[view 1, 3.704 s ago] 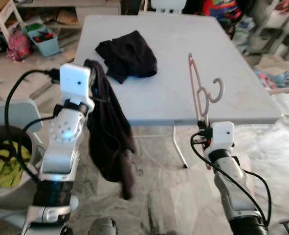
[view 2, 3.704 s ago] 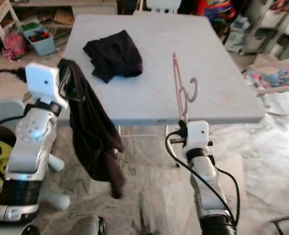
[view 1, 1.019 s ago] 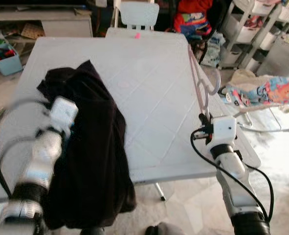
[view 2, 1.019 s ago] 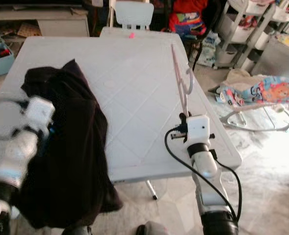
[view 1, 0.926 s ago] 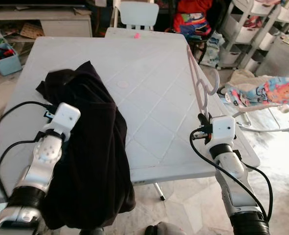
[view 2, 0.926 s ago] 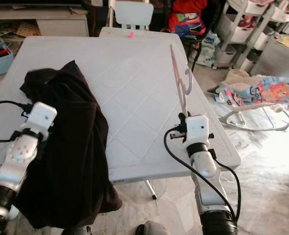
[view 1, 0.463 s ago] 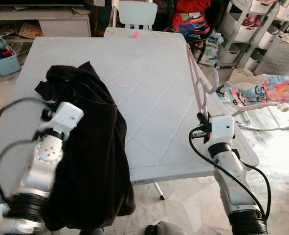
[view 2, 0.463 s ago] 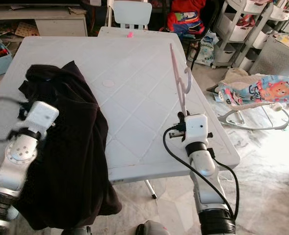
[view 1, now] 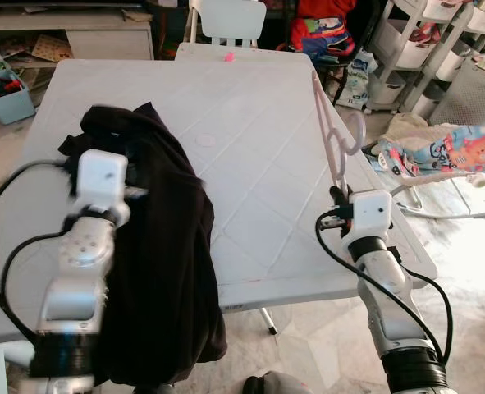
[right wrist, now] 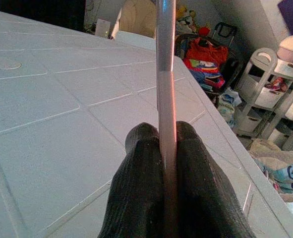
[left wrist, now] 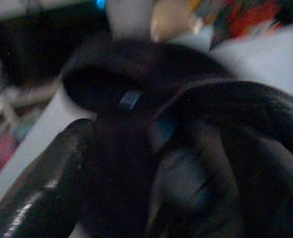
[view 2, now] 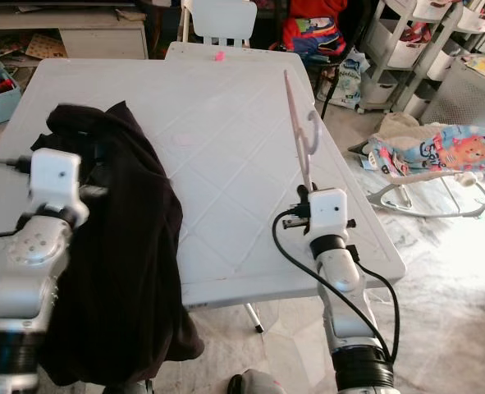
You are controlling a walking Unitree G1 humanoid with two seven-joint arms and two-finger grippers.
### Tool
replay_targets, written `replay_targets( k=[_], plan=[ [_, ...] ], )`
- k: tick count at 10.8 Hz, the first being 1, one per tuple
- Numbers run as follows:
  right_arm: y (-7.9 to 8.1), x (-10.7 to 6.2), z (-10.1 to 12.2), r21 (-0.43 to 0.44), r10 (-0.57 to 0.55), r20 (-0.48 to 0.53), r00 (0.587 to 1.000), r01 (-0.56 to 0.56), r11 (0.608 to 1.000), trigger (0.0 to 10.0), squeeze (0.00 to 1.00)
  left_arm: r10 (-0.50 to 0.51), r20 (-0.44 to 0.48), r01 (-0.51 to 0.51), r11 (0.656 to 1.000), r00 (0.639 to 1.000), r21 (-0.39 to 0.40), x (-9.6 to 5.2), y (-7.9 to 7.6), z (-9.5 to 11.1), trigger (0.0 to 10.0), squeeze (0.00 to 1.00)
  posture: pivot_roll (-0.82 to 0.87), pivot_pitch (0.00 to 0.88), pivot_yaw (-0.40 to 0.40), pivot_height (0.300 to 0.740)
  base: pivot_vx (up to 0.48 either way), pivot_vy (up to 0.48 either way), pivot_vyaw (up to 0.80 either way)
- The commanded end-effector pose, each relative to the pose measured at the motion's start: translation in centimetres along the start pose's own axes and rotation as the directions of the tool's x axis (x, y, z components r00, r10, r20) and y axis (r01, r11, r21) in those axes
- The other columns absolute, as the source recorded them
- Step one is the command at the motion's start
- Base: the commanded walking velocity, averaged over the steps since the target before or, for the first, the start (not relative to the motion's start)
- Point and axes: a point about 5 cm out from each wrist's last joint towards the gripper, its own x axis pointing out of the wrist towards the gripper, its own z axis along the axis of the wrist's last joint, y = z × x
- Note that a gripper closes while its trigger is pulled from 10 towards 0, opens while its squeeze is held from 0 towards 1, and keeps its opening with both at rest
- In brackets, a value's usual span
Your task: Hang hanger
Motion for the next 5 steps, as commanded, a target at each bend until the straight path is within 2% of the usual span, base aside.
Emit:
replay_targets(
  k=[1, 2, 3, 4, 5],
  plan=[
    [0.5, -0.5, -2.0, 0.025, 0.012, -0.097, 0.995, -0.010, 1.000, 10.0, 0.00, -0.147, 0.066, 0.147, 0.989, 0.987, -0.002, -1.6, -2.4, 0.0, 10.0, 1.00, 0.02, 0.063, -0.064, 0.740, 0.000, 0.000, 0.00],
    [0.5, -0.5, -2.0, 0.023, 0.013, -0.095, 0.995, -0.010, 1.000, 10.0, 0.00, -0.205, 0.105, 0.206, 0.979, 0.973, 0.004, -2.4, -3.2, 0.3, 10.0, 1.00, 0.02, 0.063, -0.064, 0.740, 0.000, 0.000, 0.00],
    [0.5, -0.5, -2.0, 0.021, 0.012, -0.096, 0.995, -0.010, 1.000, 10.0, 0.00, -0.273, 0.140, 0.279, 0.960, 0.952, -0.022, -3.2, -4.1, 1.1, 10.0, 1.00, 0.03, 0.063, -0.067, 0.740, 0.000, 0.000, 0.00],
    [0.5, -0.4, -2.1, 0.019, 0.016, -0.096, 0.995, -0.014, 1.000, 10.0, 0.00, -0.314, 0.116, 0.323, 0.943, 0.942, -0.073, -3.6, -4.4, 1.1, 10.0, 1.00, 0.03, 0.061, -0.070, 0.740, 0.000, 0.000, 0.00],
    [0.6, -0.3, -2.0, 0.018, 0.023, -0.095, 0.995, -0.021, 1.000, 10.0, 0.00, -0.331, 0.026, 0.331, 0.939, 0.943, -0.092, -4.0, -4.1, -0.1, 10.0, 1.00, 0.04, 0.059, -0.071, 0.740, 0.000, 0.000, 0.00]
  ],
)
